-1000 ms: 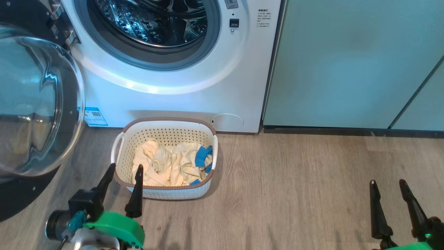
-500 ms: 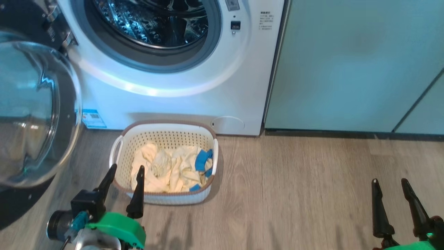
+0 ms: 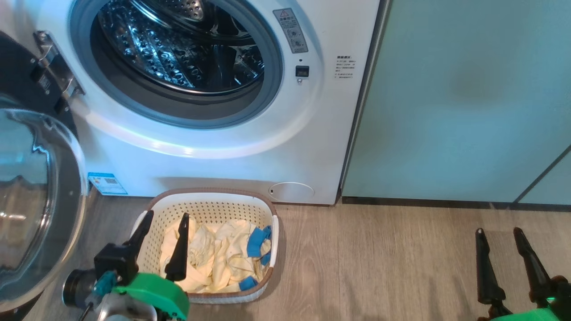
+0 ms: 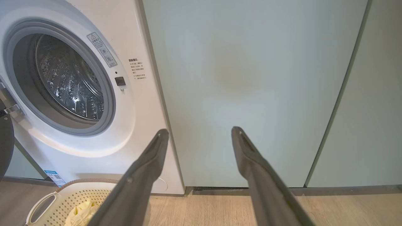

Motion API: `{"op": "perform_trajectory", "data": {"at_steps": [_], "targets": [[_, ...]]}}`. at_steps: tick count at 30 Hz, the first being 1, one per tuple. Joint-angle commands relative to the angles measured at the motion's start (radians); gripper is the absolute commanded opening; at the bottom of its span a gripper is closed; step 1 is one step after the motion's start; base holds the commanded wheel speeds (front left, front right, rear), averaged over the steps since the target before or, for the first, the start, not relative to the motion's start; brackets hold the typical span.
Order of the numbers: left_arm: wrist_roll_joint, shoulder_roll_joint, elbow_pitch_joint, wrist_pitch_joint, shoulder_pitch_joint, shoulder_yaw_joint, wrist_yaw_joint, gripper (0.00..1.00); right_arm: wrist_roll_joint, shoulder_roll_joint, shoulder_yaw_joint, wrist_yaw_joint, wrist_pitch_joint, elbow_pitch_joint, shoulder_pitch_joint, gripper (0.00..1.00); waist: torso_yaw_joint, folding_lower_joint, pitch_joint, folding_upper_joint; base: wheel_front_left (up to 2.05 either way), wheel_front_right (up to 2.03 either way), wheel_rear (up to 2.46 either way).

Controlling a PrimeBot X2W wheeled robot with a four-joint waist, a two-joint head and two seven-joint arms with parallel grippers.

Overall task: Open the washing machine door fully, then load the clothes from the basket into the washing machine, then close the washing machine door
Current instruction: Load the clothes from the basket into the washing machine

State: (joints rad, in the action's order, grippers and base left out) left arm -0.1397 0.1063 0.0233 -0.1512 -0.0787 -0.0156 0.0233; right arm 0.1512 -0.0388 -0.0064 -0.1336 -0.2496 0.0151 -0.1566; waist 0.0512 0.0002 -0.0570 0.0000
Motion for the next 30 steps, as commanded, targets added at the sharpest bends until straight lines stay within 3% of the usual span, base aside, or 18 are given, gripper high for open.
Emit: {"op": "perform_trajectory", "data": {"at_steps": [1,30], "targets": [[-0.005,0.017,-0.029,-0.014,0.039,-0.028,-0.003,1.00,0.002,-0.011,0.021,0.003,-0.012,0.032,0.039,1.00,0.000,-0.0002,0.001,0.0000,0.70,-0.70,0.00],[-0.025,0.028,-0.021,-0.006,0.032,-0.001,-0.016,1.00,-0.005,-0.011,0.023,0.003,-0.012,0.037,0.033,1.00,-0.006,-0.0002,-0.006,0.0000,0.05,-0.05,0.00]]}}
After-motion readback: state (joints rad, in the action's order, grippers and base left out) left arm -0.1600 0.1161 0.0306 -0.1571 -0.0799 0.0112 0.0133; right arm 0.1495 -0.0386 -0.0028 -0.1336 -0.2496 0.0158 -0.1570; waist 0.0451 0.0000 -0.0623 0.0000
